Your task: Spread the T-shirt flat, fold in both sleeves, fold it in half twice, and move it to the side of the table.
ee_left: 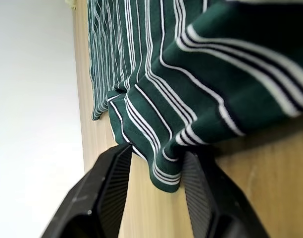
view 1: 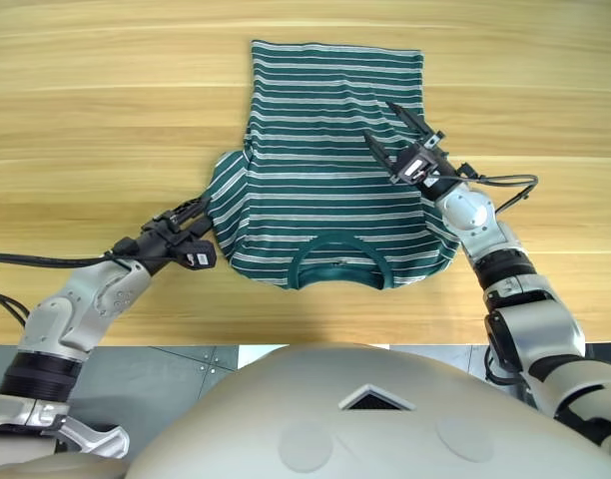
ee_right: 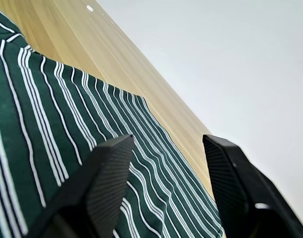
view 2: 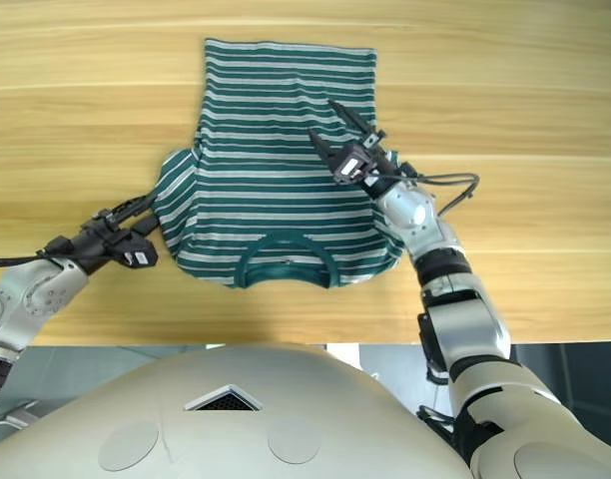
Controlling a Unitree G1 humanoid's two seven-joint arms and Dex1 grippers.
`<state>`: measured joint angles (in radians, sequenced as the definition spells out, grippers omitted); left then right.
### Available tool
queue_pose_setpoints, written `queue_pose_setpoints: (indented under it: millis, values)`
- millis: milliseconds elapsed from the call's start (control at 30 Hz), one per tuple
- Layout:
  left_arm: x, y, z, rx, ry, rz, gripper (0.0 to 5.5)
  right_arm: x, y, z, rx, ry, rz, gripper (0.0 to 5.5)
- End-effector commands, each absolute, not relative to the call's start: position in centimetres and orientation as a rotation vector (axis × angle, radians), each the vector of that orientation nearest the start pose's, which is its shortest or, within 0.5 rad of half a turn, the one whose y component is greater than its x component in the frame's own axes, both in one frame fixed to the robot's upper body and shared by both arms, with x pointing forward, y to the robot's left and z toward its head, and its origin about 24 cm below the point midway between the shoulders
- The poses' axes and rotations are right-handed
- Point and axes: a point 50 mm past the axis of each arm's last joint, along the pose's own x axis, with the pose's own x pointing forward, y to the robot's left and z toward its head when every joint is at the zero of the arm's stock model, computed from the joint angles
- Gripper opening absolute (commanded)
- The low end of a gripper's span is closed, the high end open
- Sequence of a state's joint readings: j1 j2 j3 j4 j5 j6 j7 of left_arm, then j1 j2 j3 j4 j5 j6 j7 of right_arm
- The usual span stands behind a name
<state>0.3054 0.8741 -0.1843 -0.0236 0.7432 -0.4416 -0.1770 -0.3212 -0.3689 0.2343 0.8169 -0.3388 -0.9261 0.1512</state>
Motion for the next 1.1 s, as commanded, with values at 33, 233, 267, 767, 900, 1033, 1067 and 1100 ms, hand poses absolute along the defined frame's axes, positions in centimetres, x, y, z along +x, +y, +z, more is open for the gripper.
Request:
queue_pose_setpoints:
  millis: [33, 233, 267, 767, 900, 1033, 1067, 1100]
  values:
    - [14.5, 24.3, -0.9, 1.471, 0.238, -0.98, 1.81, 27.0, -16.7, 1.6, -0.678, -0.308, 0.639, 2.61]
    - [15.0, 24.3, -1.2, 1.491, 0.245, -0.972, 1.81, 26.8, -16.7, 1.4, -0.674, -0.301, 0.636, 2.61]
    - [15.0, 24.2, -1.2, 1.485, 0.244, -0.979, 1.81, 26.8, -16.8, 1.4, -0.673, -0.3, 0.635, 2.61]
    - [15.6, 24.2, -2.9, 1.437, 0.29, -0.935, 1.81, 26.2, -17.3, 1.2, -0.668, -0.284, 0.626, 2.61]
    - [15.1, 23.6, -3.0, 1.411, 0.281, -0.986, 1.27, 26.1, -17.5, 1.2, -0.668, -0.283, 0.618, 2.61]
    - [14.8, 23.4, -3.1, 1.395, 0.284, -1.007, 0.92, 26.1, -17.5, 1.2, -0.667, -0.281, 0.615, 2.61]
    - [14.9, 23.5, -3.1, 1.394, 0.285, -1.003, 0.81, 26.1, -17.6, 1.2, -0.668, -0.28, 0.613, 2.61]
    - [14.9, 23.5, -3.1, 1.393, 0.286, -0.997, 0.73, 26.1, -17.7, 1.2, -0.668, -0.28, 0.609, 2.61]
